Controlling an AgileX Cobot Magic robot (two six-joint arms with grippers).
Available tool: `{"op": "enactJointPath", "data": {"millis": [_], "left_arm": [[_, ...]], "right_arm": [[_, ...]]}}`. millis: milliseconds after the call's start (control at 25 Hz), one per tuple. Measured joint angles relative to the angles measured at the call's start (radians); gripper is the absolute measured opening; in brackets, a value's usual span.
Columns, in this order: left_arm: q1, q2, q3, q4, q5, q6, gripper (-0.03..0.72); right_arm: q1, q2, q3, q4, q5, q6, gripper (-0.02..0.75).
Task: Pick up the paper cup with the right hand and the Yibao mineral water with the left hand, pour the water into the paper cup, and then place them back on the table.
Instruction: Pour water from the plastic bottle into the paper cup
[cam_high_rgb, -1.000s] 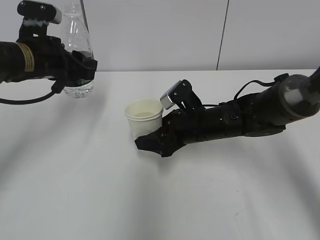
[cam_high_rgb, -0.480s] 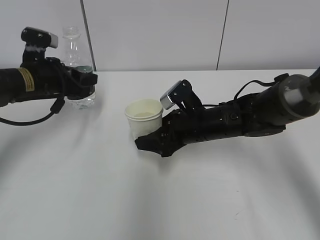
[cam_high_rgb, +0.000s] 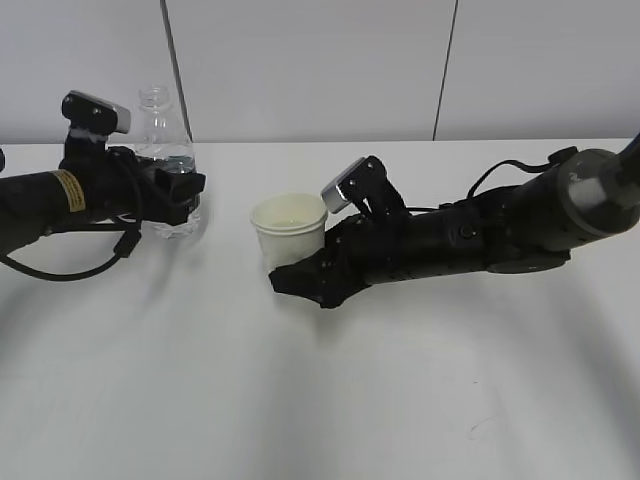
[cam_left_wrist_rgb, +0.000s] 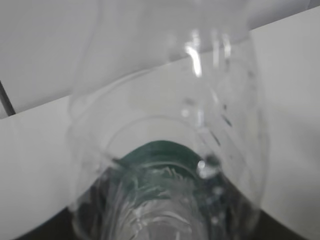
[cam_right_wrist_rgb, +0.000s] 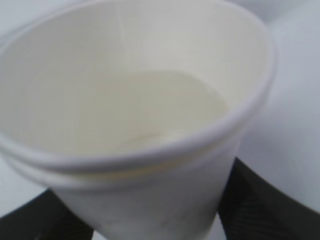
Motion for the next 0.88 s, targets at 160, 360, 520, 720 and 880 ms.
{"op": "enactJointPath", "data": {"millis": [160, 360, 520, 720, 880], "left_arm": [[0.000, 0.025, -0.002, -0.032, -0.011, 0.029, 0.323], [0.000, 0.031, -0.002, -0.048, -0.033, 0.042, 0.323], [0.000, 0.031, -0.002, -0.055, -0.034, 0.043, 0.323], [0.000, 0.031, -0.002, -0.072, -0.037, 0.043, 0.323], [0.000, 0.031, -0.002, -0.082, -0.039, 0.049, 0.323]], "right_arm": [[0.000, 0.000, 0.000, 0.075, 0.002, -0.065, 0.513], [-0.017, 0.000, 0.000, 0.165, 0.002, -0.139, 0.513], [-0.057, 0.000, 0.000, 0.237, 0.002, -0.186, 0.513], [-0.136, 0.000, 0.000, 0.271, -0.025, -0.204, 0.513], [-0.203, 0.000, 0.000, 0.303, -0.032, -0.225, 0.513]]}}
